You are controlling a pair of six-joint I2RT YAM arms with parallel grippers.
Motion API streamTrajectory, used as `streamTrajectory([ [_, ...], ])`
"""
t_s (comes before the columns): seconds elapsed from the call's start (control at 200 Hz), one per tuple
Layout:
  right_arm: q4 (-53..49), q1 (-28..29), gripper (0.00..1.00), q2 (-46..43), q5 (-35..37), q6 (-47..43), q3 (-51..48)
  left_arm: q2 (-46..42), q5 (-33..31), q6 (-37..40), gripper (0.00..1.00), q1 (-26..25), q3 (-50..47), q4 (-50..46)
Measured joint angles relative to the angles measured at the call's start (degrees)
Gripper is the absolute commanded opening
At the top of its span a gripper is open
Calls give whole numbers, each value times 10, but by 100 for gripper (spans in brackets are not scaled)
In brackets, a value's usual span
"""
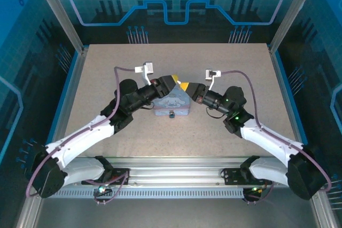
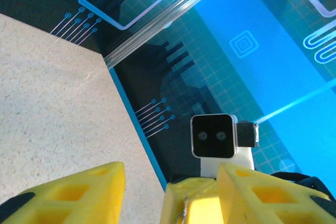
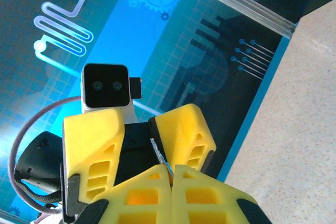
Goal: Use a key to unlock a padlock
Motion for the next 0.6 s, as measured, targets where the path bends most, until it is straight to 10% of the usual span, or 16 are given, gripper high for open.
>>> streamTrajectory([
  [0.6,-424,-85,0,-142,57,-240,6,-106,1,12,81,-12,-172,-158],
])
